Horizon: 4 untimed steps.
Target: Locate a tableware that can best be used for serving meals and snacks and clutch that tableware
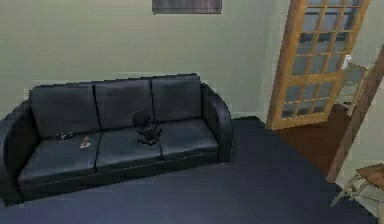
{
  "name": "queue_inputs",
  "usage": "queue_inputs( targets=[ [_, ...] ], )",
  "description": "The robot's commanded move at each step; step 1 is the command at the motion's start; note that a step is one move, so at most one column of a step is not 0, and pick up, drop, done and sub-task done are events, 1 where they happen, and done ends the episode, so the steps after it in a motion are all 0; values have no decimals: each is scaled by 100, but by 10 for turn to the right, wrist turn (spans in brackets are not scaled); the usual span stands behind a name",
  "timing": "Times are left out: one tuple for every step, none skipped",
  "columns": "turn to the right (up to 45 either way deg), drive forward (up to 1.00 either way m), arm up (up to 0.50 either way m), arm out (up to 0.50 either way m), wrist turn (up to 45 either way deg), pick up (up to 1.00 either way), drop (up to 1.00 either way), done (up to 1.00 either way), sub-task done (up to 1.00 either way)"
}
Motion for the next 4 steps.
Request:
queue_inputs(
  targets=[
    [300, 0, 0, 0, 0, 0, 0, 0, 0],
    [0, 100, 0, 0, 0, 0, 0, 0, 0],
    [60, 0, 0, 0, 0, 0, 0, 0, 0],
    [0, 55, 0, 0, 0, 0, 0, 0, 0]
  ],
)
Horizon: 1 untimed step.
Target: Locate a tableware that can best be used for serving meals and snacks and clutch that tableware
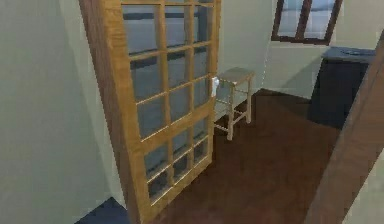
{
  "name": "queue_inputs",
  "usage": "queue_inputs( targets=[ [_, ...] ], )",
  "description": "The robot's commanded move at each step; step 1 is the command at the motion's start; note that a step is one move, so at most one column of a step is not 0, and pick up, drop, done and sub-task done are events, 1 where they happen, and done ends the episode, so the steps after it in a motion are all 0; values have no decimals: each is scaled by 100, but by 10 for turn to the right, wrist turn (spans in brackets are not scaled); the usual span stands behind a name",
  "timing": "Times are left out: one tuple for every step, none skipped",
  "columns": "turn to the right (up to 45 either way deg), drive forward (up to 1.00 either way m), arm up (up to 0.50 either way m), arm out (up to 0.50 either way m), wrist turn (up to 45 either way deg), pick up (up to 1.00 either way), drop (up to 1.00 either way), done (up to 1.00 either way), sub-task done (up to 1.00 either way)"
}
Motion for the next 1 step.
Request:
queue_inputs(
  targets=[
    [-30, 0, 0, 0, 0, 0, 0, 0, 0]
  ],
)
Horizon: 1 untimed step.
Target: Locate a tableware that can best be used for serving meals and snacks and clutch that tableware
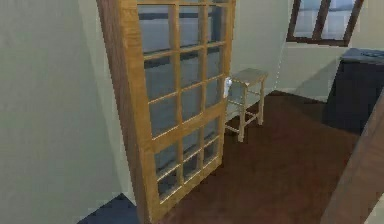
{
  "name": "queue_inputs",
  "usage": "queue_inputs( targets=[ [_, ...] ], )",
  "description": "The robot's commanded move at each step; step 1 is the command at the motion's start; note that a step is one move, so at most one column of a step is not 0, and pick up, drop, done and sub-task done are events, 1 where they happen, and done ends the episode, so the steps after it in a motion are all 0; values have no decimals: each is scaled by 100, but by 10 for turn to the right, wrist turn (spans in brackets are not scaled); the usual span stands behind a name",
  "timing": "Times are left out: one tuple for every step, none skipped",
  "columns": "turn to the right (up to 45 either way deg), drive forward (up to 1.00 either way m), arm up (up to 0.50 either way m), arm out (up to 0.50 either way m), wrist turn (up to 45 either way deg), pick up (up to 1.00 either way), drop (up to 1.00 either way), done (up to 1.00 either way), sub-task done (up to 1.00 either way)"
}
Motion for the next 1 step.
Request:
queue_inputs(
  targets=[
    [0, 45, 0, 0, 0, 0, 0, 0, 0]
  ],
)
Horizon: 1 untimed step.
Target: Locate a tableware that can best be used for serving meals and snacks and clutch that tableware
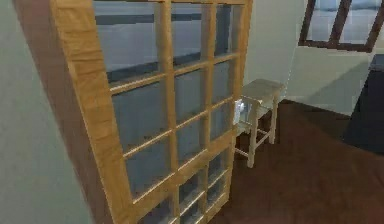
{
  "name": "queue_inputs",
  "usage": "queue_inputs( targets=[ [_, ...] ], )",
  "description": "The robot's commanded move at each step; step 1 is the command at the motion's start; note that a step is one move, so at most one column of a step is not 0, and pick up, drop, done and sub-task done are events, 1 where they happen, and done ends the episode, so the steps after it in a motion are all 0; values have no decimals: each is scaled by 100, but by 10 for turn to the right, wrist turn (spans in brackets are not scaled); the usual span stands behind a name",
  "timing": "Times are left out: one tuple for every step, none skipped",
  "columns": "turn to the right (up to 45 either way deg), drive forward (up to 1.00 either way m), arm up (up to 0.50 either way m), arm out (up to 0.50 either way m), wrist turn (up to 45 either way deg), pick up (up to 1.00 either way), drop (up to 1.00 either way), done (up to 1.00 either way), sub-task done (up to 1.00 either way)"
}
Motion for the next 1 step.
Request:
queue_inputs(
  targets=[
    [390, 0, 0, 0, 0, 0, 0, 0, 0]
  ],
)
